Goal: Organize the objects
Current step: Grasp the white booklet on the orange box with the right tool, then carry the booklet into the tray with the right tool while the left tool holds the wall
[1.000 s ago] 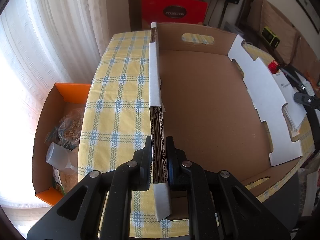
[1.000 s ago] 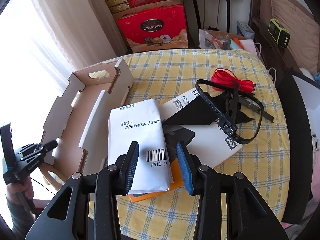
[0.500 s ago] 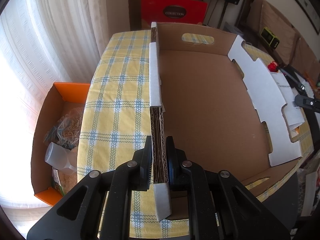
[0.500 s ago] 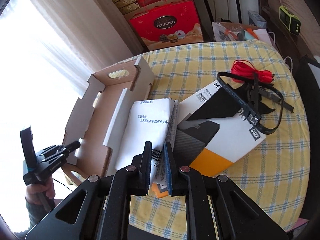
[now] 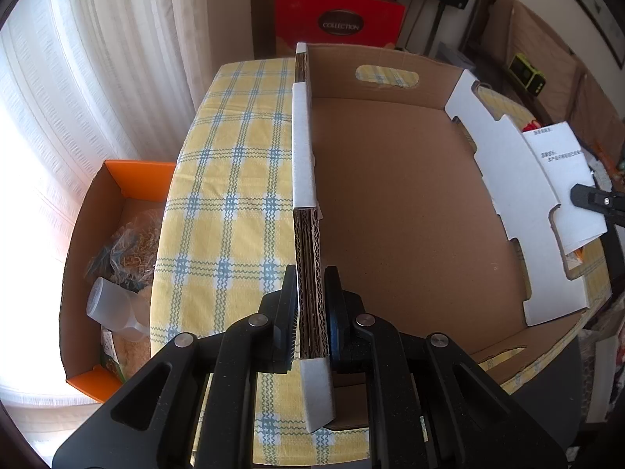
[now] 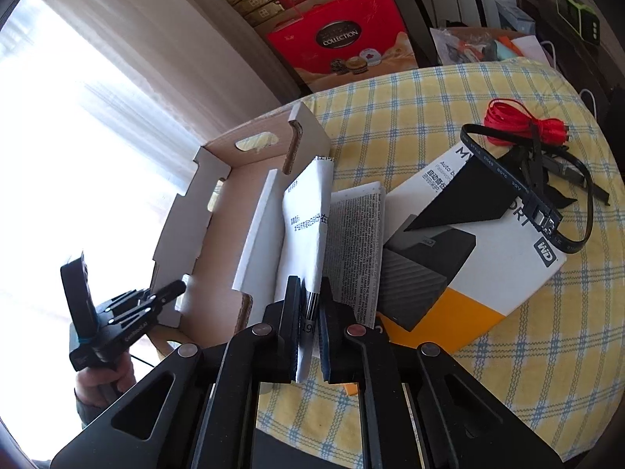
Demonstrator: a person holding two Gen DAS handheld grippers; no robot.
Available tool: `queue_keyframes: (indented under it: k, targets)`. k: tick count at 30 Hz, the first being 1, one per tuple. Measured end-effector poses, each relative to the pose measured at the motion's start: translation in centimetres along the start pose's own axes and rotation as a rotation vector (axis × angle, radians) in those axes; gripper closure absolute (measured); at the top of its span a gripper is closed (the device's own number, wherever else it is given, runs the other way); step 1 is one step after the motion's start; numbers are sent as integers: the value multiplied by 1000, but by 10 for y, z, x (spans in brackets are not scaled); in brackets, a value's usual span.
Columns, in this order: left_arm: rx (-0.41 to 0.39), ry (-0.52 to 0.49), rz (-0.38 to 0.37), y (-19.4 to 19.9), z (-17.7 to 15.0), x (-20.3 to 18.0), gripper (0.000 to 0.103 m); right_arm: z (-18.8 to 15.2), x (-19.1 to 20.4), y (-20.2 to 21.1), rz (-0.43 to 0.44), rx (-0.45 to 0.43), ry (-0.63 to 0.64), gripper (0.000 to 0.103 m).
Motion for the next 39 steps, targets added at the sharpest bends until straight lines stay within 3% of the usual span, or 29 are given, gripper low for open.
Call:
queue_keyframes:
  k: [11,16,23,32,36,39]
  targets:
    - [3,6,-2,-1,0,0,92,20,51,40,37,-86,69,98]
    - [8,14,-9,-2,1,0,92,20,87,13,73,-48,116,98]
    - [10,16,-8,-2,0,-1,92,10,106,-49,89,45,117,98]
    - [10,16,-9,-1,0,0,92,1,116,-92,55,121,129,95]
    - [10,16,-9,-1,0,1,92,3,107,-89,-58,96,141,93]
    - [11,14,-10,-1,0,1,92,4,101,-80,-97,75,151,87]
Point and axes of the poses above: each gripper's, at about its wrist camera, not at the fingertips, and y roughly against the way its jaws point, x to its left, z to its top, the point moved 4 cm from there along -y, roughly the way its jaws point, and after that the axes turned 8 degrees about x, right-handed, at the moved point
